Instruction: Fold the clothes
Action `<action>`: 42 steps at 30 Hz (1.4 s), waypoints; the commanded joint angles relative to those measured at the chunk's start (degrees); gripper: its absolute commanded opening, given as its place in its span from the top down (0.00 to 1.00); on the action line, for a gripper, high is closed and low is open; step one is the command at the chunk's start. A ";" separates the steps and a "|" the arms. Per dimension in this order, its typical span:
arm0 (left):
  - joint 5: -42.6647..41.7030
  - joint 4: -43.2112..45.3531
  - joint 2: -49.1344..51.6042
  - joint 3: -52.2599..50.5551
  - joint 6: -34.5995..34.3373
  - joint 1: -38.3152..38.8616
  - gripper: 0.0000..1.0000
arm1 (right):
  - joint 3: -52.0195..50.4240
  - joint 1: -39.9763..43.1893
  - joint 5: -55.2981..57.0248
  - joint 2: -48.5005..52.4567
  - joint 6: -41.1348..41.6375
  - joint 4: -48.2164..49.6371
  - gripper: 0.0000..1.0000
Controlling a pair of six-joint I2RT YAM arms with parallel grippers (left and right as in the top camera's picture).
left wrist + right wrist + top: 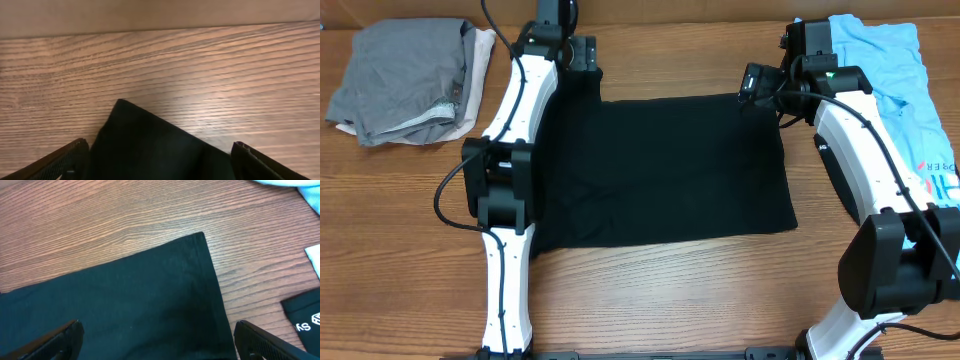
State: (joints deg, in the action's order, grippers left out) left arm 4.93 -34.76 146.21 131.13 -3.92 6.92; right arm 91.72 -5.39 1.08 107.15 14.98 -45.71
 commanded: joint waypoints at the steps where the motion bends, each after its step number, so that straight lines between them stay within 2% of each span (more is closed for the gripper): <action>1: -1.64 0.52 2.36 2.10 1.16 -1.73 0.09 | 0.87 -0.11 0.81 -0.59 -0.20 0.20 0.00; 13: -2.01 1.33 5.29 2.10 1.84 -3.63 0.10 | 0.87 -0.11 0.83 -0.59 -0.22 -1.03 0.00; 26: -2.89 2.47 9.18 2.10 3.80 -3.43 0.24 | 0.87 -0.13 0.81 -0.59 -0.04 -1.31 0.00; 29: -2.86 2.69 9.64 2.10 4.00 -3.43 0.37 | 0.87 -0.13 0.81 -0.59 -0.02 -1.33 0.00; 34: -2.93 3.52 9.62 2.14 3.98 -3.41 0.83 | 0.87 -0.13 0.81 -0.59 0.00 -1.09 0.00; 36: -2.93 3.15 9.53 2.51 3.98 -3.39 0.94 | 0.87 -0.13 0.81 -0.59 0.00 -0.50 0.01; 42: -2.86 -6.01 9.22 9.38 3.13 -3.37 0.96 | 0.87 -0.07 1.75 -0.22 -0.04 6.25 0.15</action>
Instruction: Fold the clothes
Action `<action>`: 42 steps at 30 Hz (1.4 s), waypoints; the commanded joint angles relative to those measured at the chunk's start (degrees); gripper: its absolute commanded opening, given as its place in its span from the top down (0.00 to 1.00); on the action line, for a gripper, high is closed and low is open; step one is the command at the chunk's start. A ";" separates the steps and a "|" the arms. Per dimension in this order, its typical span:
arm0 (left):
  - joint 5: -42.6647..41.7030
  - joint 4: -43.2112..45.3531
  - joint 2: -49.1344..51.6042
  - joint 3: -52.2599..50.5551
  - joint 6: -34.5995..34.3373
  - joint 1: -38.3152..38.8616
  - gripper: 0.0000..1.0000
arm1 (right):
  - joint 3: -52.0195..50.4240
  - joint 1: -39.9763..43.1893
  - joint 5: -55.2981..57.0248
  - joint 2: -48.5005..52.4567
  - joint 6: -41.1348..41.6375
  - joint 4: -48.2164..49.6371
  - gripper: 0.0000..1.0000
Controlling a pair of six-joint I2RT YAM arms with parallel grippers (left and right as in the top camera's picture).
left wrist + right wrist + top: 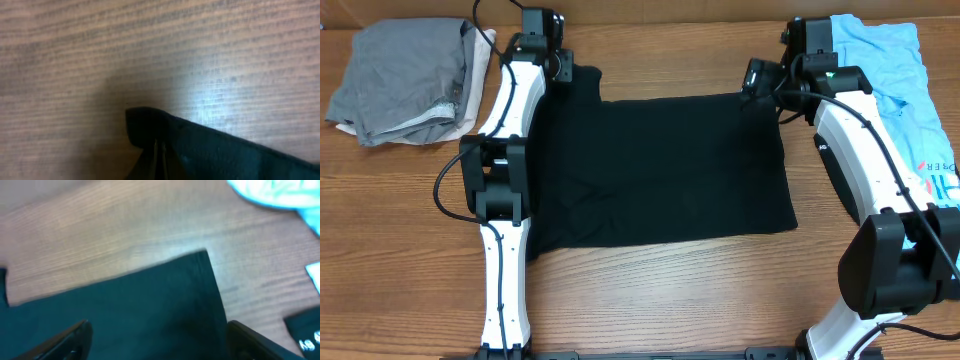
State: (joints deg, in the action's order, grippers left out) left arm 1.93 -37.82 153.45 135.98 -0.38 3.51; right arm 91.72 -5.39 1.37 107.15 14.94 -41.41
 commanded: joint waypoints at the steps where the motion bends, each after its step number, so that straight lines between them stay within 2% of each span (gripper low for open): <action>1: 0.13 -4.98 1.99 6.34 -0.98 0.04 0.96 | 0.87 -0.07 2.16 0.13 0.00 3.15 0.17; 9: -0.04 -19.61 1.99 22.73 -2.01 0.44 0.96 | 0.87 0.00 3.10 6.75 0.00 9.35 0.25; 14: -0.07 -26.10 1.99 29.18 -2.67 1.38 0.96 | 0.87 0.00 3.50 12.63 -0.04 12.87 0.27; 23: -0.07 -30.71 1.99 30.47 -3.96 2.95 0.96 | 0.87 0.04 8.50 20.20 -0.22 20.68 0.30; 31: -0.02 -32.13 1.99 30.47 -3.93 2.84 0.96 | 0.87 1.40 9.11 24.44 -0.17 23.43 0.34; 38: 0.04 -34.67 1.99 30.47 -3.91 2.82 0.96 | 0.87 2.62 8.04 25.79 0.02 25.64 0.50; 40: 0.15 -35.76 1.99 30.47 -3.89 2.82 0.96 | 0.87 2.62 8.04 25.79 0.00 25.99 0.64; 42: 0.17 -36.74 1.99 30.49 -3.89 2.82 0.96 | 0.87 2.62 8.04 25.79 0.00 26.12 0.86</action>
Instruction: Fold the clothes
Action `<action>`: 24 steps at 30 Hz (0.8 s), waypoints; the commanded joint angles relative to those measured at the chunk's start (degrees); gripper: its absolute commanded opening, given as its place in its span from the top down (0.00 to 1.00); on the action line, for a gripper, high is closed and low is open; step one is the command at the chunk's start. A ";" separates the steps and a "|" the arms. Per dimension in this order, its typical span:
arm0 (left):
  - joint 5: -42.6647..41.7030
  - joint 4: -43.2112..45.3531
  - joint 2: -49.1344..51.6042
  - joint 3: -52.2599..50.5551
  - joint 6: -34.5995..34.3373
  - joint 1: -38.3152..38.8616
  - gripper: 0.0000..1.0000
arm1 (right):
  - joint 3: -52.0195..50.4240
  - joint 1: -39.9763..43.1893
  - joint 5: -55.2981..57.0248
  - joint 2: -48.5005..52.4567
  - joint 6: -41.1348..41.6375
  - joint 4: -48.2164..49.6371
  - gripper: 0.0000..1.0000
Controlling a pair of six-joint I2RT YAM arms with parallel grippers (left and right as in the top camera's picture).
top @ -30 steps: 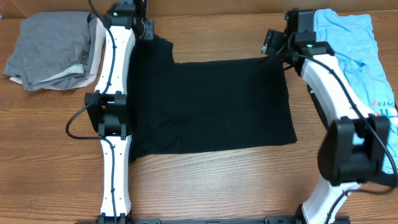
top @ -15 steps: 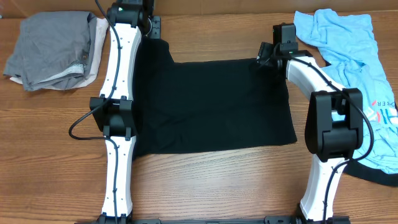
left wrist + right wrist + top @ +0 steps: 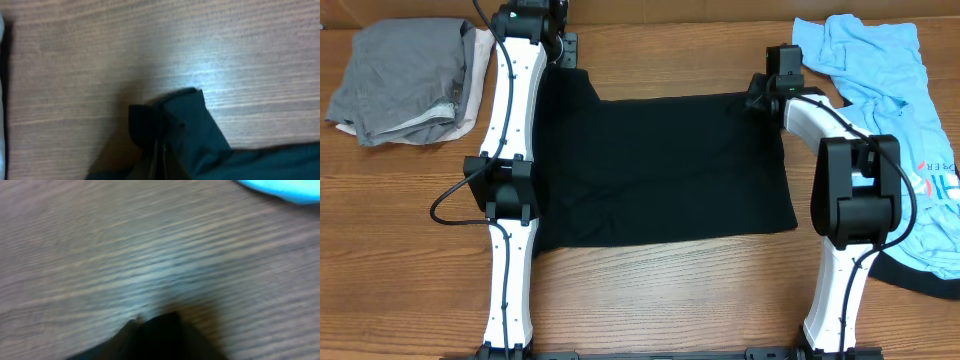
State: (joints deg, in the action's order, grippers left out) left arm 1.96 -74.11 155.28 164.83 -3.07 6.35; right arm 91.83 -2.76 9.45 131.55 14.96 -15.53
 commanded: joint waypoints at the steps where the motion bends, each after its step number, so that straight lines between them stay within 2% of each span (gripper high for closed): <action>1: 0.17 -1.16 0.15 1.88 -1.20 -0.02 0.96 | 0.76 0.00 -0.04 1.40 -0.02 0.20 0.96; 11: 0.17 -6.01 0.15 7.37 -1.20 -0.07 0.96 | 1.29 0.17 -0.04 0.72 -0.22 -3.32 0.96; 17: 0.11 -9.29 -0.04 15.26 -1.22 -0.04 0.96 | 4.70 0.79 -0.76 -4.37 -0.22 -10.67 0.96; 24: 0.11 -12.74 -2.99 15.26 -1.20 -0.04 0.96 | 7.78 1.79 -6.25 -9.55 -0.24 -19.30 0.96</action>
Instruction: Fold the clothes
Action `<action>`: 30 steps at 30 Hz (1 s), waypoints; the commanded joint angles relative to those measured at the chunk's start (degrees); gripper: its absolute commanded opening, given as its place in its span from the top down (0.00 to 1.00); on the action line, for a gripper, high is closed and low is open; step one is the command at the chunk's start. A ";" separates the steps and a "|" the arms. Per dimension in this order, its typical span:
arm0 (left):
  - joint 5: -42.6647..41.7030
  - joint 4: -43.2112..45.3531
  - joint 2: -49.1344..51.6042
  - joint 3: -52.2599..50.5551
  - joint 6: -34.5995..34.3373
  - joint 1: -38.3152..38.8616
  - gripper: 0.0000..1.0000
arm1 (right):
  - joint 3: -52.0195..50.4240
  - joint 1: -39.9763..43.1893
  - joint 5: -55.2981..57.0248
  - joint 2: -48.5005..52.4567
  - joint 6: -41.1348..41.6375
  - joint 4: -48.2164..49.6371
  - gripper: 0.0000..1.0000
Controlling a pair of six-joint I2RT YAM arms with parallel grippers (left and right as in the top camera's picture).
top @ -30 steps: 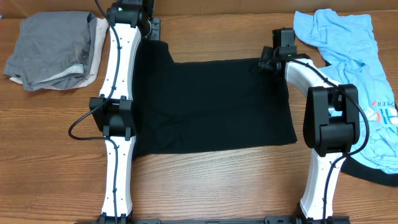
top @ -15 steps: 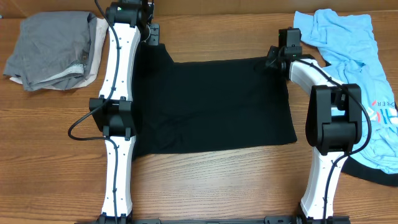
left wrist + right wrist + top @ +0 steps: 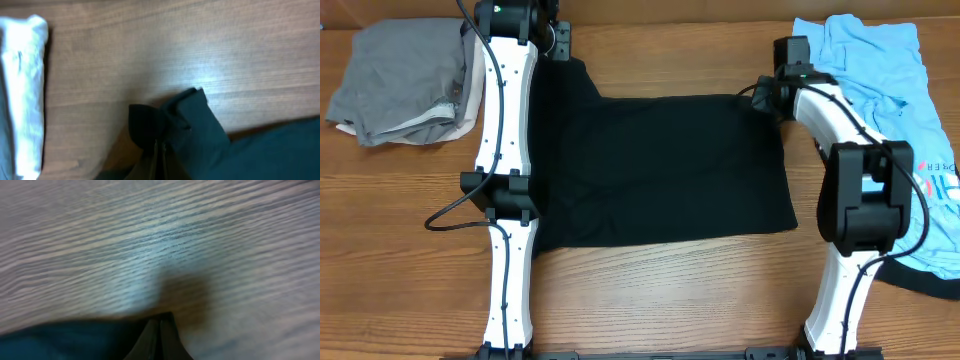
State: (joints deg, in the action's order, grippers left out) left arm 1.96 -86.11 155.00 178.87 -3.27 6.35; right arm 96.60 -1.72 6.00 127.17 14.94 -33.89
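A black garment (image 3: 660, 170) lies spread flat across the middle of the table. My left gripper (image 3: 558, 50) is at its far left corner, shut on the bunched black cloth (image 3: 200, 125); the closed fingertips (image 3: 160, 150) pinch a fold just above the wood. At the far right corner my right gripper (image 3: 767, 95) is also shut, with its fingertips (image 3: 160, 330) meeting on the garment's edge (image 3: 75, 340). The near hem lies loose on the table.
A folded pile of grey and white clothes (image 3: 405, 75) sits at the far left; its white edge (image 3: 22, 90) shows close to my left gripper. A light blue shirt (image 3: 880, 70) is heaped at the far right, with dark cloth (image 3: 920, 275) below it.
My left gripper has shifted a little toward the far left with the corner in it, so the white pile now shows in its view. The right gripper stays shut on its corner.
Both grippers first stood open over the garment's two far corners. Then the left was shut on the left corner while the right was still open. Later the right was down at the right corner. Now each holds a far corner.
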 commanded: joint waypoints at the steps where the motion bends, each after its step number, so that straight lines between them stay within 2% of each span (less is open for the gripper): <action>1: 0.11 -1.27 -3.02 1.22 -1.01 -0.04 0.96 | 3.21 0.83 -3.23 -5.75 -0.24 -2.12 0.96; 13: 0.09 -10.58 -7.34 1.22 -1.03 0.07 0.96 | 4.09 0.83 -8.70 -13.92 0.76 -18.40 0.96; 21: -9.16 -10.71 -8.85 1.11 -1.03 0.63 0.96 | 4.09 0.83 -10.51 -18.56 1.25 -28.33 0.96; 26: -8.98 -10.71 -10.51 -0.24 -1.05 1.46 0.96 | 4.09 0.83 -11.30 -18.69 1.09 -31.52 0.96; 30: -7.87 -10.71 -15.21 -6.64 -1.09 2.01 0.96 | 4.09 0.83 -11.30 -18.69 1.07 -32.37 0.96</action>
State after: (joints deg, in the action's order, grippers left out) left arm -5.43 -96.68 146.78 176.02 -3.46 7.55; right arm 99.24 -1.13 -4.69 110.04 15.84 -66.08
